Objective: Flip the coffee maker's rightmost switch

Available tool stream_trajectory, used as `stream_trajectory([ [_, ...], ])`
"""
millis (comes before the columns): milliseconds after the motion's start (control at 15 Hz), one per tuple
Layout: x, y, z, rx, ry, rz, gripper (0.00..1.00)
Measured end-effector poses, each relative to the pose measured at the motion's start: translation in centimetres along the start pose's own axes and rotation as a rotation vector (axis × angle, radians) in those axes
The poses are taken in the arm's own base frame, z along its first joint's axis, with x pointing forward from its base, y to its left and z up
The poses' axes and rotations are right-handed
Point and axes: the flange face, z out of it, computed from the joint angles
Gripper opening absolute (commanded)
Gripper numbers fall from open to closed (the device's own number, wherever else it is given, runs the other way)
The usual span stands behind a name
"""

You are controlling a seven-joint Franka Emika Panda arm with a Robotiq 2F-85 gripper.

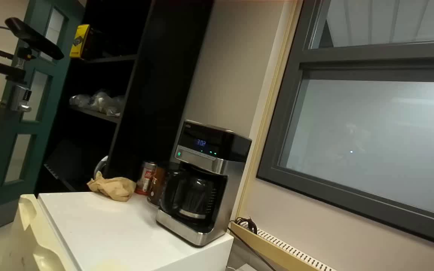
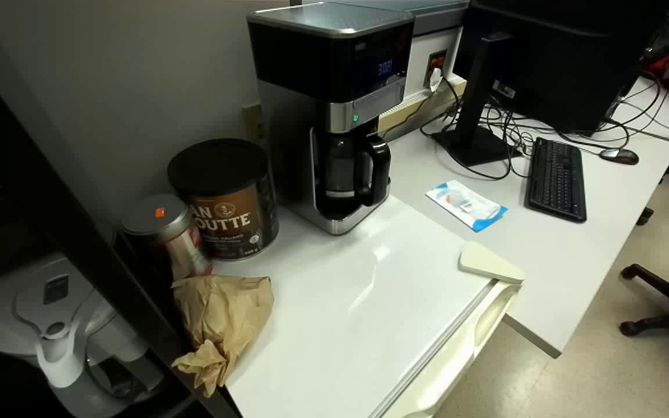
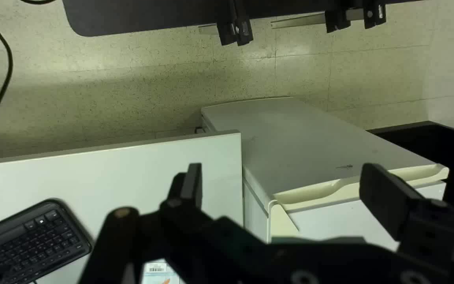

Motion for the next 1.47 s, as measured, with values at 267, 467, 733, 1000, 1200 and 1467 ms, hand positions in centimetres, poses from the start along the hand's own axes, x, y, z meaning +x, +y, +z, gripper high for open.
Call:
stream_trajectory([
  [267, 0.0, 0.0, 0.0, 0.000, 0.000, 0.000, 1.00],
  [467, 0.0, 0.0, 0.0, 0.000, 0.000, 0.000, 1.00],
  [733, 0.0, 0.0, 0.0, 0.000, 0.000, 0.000, 1.00],
  [1000, 0.1, -0.2, 0.0, -0.003, -0.003, -0.004, 1.00],
  [1200, 0.7, -0.8, 0.0, -0.014, -0.003, -0.019, 1.00],
  [1467, 2.9, -1.9, 0.0, -0.036, 0.025, -0.050, 1.00],
])
